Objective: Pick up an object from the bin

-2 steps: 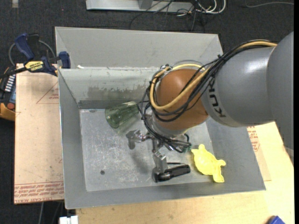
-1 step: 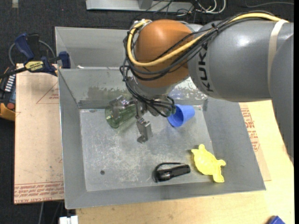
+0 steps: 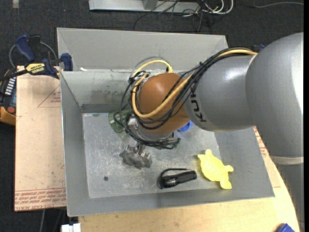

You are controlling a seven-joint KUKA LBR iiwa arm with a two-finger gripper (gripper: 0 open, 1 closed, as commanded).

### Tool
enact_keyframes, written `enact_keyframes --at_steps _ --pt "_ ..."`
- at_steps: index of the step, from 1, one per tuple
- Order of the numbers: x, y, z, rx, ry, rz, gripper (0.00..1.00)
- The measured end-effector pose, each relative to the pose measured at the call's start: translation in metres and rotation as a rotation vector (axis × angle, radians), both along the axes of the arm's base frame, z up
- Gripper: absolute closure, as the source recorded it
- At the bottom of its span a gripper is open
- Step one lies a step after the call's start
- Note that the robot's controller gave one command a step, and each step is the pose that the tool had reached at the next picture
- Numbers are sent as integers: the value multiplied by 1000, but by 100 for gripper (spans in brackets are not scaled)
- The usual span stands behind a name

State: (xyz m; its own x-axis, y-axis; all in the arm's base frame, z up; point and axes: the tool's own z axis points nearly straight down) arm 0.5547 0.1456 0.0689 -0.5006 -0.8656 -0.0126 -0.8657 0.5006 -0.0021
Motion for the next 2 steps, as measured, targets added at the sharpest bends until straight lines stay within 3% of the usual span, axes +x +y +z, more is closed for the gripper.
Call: enact_keyframes --at_steps 1,2 --pt "0 0 2 1 -1 -1 100" --pt "-21 29 21 4 -1 28 100"
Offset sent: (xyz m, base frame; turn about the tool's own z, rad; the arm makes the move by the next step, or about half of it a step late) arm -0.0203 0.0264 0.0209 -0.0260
